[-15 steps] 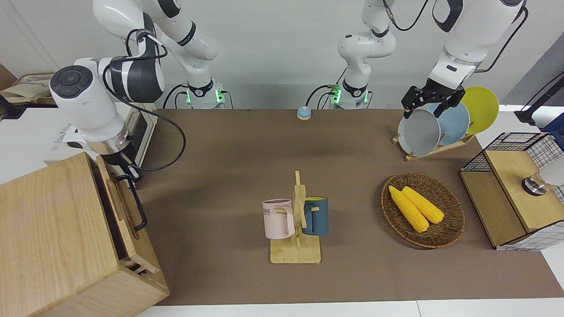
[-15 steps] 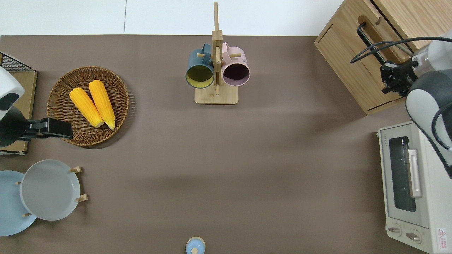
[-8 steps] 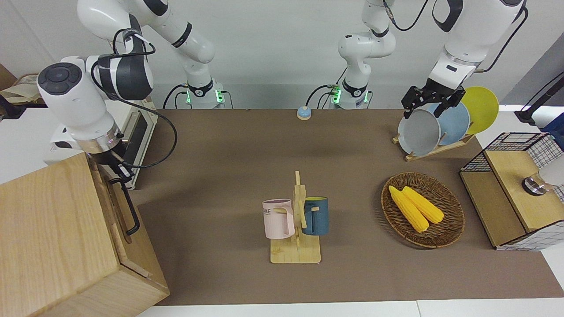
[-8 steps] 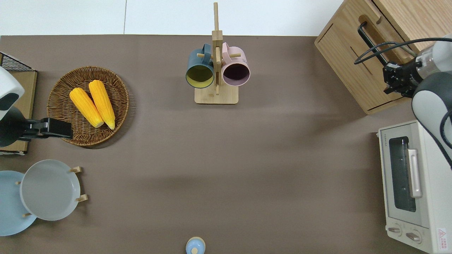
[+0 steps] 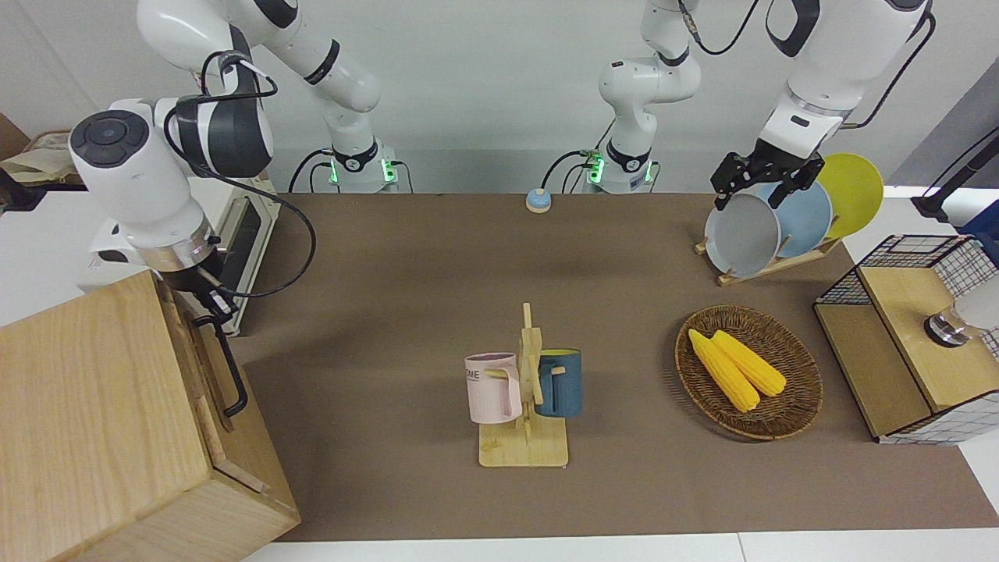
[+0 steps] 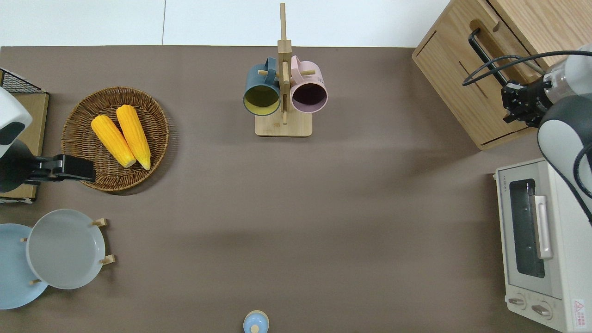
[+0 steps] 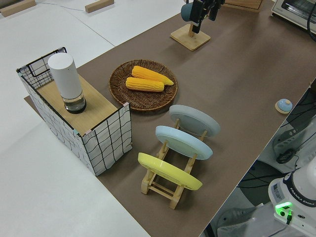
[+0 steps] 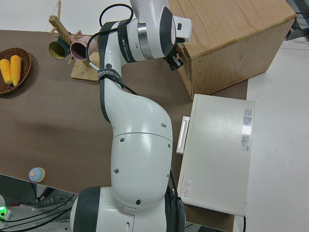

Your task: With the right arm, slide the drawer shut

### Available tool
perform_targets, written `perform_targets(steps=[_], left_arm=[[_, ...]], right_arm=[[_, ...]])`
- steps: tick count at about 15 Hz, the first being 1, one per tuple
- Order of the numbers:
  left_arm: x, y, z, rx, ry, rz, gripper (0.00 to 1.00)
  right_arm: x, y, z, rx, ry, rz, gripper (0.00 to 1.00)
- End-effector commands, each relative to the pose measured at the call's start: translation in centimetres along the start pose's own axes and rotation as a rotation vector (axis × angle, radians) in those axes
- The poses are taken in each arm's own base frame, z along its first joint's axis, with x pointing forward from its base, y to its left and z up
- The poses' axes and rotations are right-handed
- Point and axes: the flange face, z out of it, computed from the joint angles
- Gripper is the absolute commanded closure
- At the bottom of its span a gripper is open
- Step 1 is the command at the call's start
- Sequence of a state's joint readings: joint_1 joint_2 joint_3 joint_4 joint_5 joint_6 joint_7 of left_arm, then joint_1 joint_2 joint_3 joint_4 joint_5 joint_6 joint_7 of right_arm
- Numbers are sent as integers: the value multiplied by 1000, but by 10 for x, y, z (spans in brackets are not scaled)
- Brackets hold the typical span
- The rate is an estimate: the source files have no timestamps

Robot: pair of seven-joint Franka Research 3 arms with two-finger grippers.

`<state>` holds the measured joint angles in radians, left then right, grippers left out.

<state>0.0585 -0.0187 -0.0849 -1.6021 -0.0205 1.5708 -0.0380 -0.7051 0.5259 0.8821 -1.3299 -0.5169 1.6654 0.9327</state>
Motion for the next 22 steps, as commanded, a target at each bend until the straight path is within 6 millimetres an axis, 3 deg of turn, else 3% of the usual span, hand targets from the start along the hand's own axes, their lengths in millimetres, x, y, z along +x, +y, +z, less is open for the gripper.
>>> perform_targets(steps=[1, 4, 14, 20, 21, 22], left_arm=[[-3, -1, -5, 13, 5, 9, 5], [-3, 0, -5, 13, 5, 10, 2], [-3, 0, -5, 13, 5, 10, 5], [-3, -1, -5, 13, 5, 9, 5], [-3, -1, -5, 13, 5, 9, 5], [-3, -1, -4, 13, 4, 9, 2]], right_arm=[[-9, -13, -7, -21, 10, -20, 1000], [-31, -28, -16, -37, 3, -6, 1000], [-105, -55, -89, 71, -46, -35, 1000], [-111, -38, -111, 116, -57, -188, 1000], [-112, -35, -115, 120, -51, -217, 984], [-111, -30, -118, 129, -51, -243, 880]])
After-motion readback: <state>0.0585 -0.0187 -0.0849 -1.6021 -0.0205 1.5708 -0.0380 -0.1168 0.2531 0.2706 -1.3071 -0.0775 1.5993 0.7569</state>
